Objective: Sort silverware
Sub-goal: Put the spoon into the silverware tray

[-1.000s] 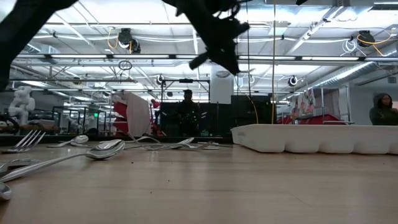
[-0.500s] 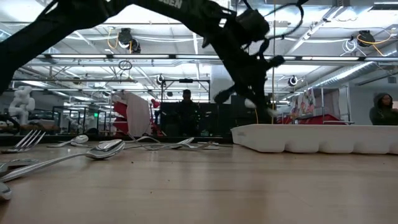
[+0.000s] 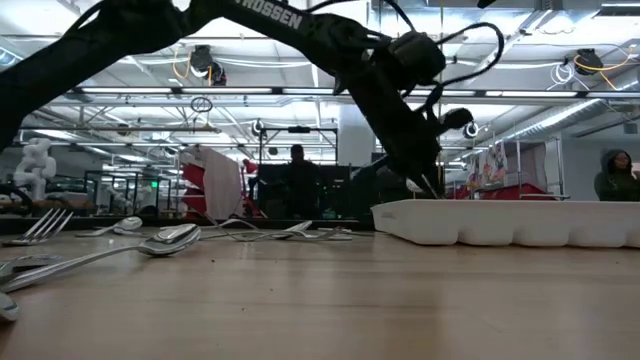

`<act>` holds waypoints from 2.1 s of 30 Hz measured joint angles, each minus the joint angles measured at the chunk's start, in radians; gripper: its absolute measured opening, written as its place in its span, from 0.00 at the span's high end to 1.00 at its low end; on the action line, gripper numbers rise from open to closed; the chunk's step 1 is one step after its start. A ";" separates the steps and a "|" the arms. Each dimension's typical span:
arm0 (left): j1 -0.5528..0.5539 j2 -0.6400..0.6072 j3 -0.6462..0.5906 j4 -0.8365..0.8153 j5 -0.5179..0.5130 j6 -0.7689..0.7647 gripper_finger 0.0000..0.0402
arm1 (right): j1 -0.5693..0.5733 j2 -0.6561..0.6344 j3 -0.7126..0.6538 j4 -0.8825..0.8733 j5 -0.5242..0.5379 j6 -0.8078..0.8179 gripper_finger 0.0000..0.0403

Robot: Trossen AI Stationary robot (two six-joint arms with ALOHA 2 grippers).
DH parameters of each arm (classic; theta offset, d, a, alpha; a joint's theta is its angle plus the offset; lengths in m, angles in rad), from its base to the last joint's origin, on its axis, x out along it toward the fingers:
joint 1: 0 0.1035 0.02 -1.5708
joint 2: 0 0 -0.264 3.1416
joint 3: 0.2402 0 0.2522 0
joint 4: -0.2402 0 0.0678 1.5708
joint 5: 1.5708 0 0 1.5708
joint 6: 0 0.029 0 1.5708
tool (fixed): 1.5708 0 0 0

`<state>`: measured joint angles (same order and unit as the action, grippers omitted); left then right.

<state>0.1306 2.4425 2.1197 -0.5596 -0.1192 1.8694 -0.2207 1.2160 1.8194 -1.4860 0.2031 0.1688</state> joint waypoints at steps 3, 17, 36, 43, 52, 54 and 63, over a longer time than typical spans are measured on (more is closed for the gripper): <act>-0.019 0.014 0.000 0.012 0.007 0.002 0.97 | 0.000 0.000 0.000 0.000 0.000 0.000 0.46; -0.053 0.045 0.000 0.020 0.070 -0.050 0.97 | 0.000 0.000 0.000 -0.001 -0.027 -0.001 0.46; -0.056 0.044 0.000 0.055 0.134 -0.207 0.75 | 0.000 0.000 0.000 -0.023 -0.028 -0.061 0.37; -0.061 0.035 0.000 0.084 0.013 -0.294 0.71 | 0.000 0.000 0.000 -0.023 -0.027 -0.061 0.30; -0.067 -0.139 0.000 0.091 -0.138 -0.629 0.71 | 0.000 0.000 0.000 -0.022 -0.015 -0.083 0.29; -0.068 -0.199 0.000 0.021 -0.207 -0.792 0.71 | 0.000 0.000 0.000 -0.023 -0.003 -0.084 0.29; 0.013 -0.465 0.000 -0.661 0.048 -1.603 0.71 | 0.000 0.000 0.000 -0.024 0.015 -0.075 0.29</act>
<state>0.1437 1.9774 2.1197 -1.2206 -0.0711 0.2660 -0.2204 1.2160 1.8191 -1.5098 0.2180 0.0939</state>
